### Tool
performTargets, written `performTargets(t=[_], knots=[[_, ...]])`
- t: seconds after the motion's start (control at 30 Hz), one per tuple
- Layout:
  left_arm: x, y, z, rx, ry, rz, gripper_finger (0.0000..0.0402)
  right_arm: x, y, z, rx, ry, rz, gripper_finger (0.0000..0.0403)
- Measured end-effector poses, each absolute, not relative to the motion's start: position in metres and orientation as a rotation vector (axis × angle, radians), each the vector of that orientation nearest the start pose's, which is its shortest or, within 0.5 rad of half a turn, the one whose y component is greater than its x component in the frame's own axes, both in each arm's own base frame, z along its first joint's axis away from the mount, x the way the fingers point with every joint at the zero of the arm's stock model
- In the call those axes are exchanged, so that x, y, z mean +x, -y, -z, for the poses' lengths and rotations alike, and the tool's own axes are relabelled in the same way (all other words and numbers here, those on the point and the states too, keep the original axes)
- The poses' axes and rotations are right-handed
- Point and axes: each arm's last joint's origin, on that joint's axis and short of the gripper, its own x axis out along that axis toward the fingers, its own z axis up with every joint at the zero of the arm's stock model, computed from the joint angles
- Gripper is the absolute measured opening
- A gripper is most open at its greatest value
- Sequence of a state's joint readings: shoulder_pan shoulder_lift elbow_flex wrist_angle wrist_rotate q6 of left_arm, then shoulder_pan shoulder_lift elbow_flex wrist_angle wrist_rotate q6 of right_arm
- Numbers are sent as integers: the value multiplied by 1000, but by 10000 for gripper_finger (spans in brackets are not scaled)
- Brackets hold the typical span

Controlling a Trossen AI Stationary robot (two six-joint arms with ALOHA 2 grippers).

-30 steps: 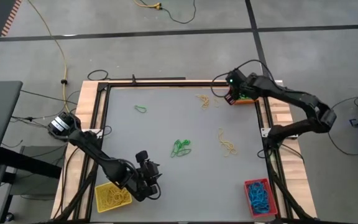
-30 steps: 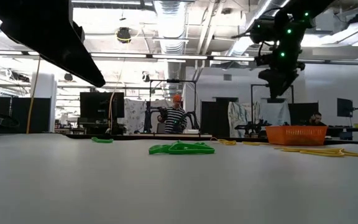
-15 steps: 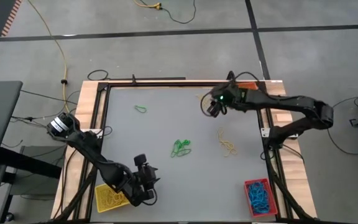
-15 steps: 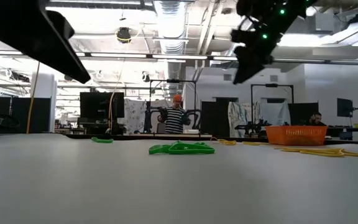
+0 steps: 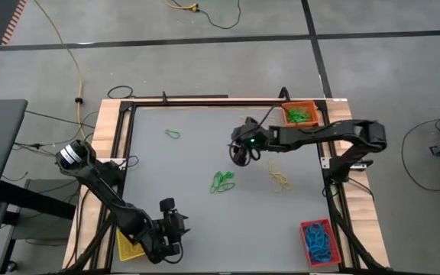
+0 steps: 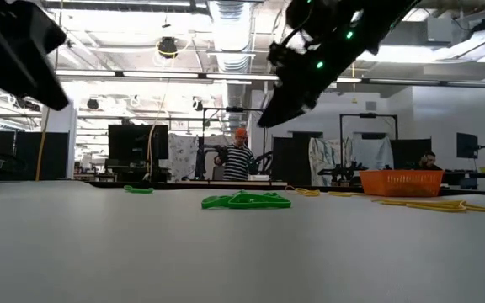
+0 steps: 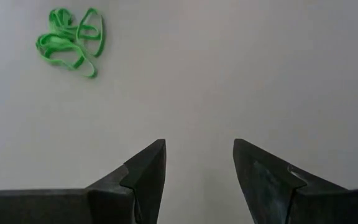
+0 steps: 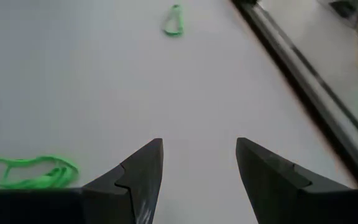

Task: Sort rubber bands into baskets
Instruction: Put the green rubber band into the orange bin

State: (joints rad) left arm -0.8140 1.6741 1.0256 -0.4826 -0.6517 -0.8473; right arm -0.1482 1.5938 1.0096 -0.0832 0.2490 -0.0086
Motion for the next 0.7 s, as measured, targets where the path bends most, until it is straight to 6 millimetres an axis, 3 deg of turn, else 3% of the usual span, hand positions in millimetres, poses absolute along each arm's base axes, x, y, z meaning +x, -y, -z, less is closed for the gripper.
performTargets(t=[0.23, 0.47, 0.7], knots=[[221, 225, -183, -36, -821, -198, 178, 368, 66, -192, 6, -654, 279, 233], [220, 224, -182, -24, -829, -204, 178, 408, 76, -182, 51, -645, 250, 233], [219, 197, -179, 21, -852, -437, 178, 437, 82, -170, 121, -642, 184, 233]])
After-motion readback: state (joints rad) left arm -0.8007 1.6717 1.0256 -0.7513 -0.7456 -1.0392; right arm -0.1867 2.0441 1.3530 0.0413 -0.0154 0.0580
